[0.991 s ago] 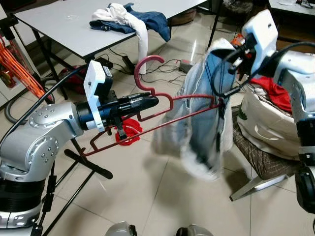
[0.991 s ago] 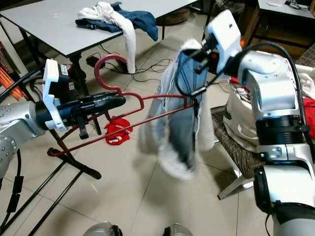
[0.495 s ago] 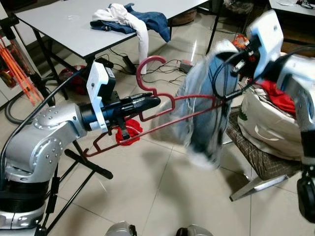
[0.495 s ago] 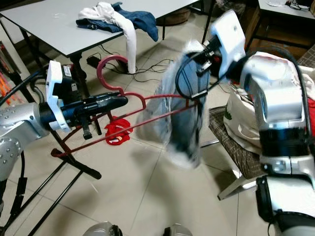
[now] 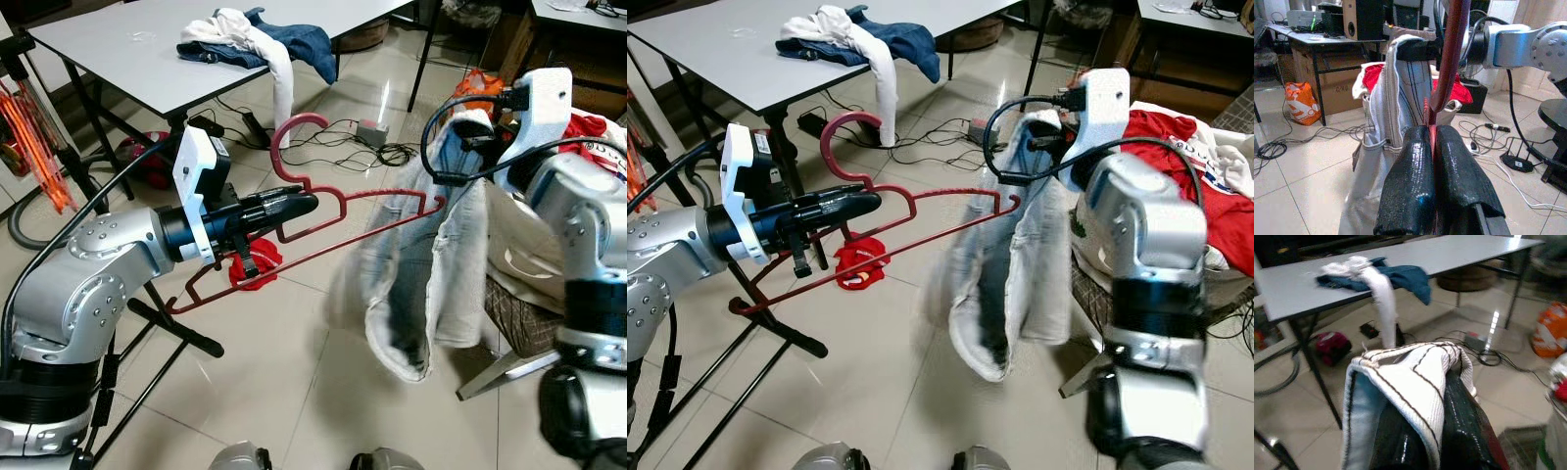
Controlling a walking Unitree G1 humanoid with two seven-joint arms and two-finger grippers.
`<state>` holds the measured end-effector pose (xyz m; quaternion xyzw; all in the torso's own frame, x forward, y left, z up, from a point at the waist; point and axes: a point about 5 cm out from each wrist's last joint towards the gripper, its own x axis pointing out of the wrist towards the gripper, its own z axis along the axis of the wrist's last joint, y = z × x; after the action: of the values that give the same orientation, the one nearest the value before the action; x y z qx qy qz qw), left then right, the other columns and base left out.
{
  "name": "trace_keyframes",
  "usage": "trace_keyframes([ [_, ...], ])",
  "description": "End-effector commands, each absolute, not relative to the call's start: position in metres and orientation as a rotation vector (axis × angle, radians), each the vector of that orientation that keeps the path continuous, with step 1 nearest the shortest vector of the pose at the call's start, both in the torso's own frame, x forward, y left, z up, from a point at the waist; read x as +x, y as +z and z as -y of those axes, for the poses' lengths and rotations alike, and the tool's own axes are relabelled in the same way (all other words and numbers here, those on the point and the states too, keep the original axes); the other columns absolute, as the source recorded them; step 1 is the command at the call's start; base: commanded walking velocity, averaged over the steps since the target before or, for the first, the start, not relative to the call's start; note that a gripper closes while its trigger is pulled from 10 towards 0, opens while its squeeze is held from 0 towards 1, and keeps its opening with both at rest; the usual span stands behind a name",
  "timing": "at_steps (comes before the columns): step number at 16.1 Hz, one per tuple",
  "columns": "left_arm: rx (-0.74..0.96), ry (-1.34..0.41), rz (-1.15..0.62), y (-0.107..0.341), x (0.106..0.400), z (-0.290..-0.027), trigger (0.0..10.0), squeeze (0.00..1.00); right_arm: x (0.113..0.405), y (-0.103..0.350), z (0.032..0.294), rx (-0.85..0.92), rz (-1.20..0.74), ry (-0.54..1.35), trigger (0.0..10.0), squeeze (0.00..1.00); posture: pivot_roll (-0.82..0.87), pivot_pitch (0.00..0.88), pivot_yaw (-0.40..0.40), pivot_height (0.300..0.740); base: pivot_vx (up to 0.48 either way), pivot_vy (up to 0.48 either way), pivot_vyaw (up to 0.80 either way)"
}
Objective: Hang hanger
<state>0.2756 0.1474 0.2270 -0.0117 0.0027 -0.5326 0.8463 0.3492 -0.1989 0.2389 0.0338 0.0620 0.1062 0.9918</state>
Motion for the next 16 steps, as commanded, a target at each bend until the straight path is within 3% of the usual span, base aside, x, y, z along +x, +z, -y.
trace_keyframes([
  [1, -0.013, -1.117, 0.002, 0.229, 0.277, -0.146, 10.0, 0.00, 0.343, 0.248, 0.198, 0.085, -0.085, 0.181, 0.0, 0.00, -0.10, 0.000, -0.019, 0.740, 0.000, 0.000, 0.00],
  [6, -0.025, -1.105, 0.012, 0.229, 0.278, -0.145, 10.0, 0.00, 0.327, 0.232, 0.165, 0.163, -0.145, 0.107, 0.0, 0.00, -0.11, 0.000, -0.019, 0.740, 0.000, 0.000, 0.00],
  [16, -0.030, -1.070, 0.016, 0.227, 0.283, -0.144, 10.0, 0.00, 0.304, 0.258, 0.129, 0.437, -0.224, 0.462, 0.0, 0.00, -0.11, 0.000, -0.012, 0.740, 0.000, 0.000, 0.00],
])
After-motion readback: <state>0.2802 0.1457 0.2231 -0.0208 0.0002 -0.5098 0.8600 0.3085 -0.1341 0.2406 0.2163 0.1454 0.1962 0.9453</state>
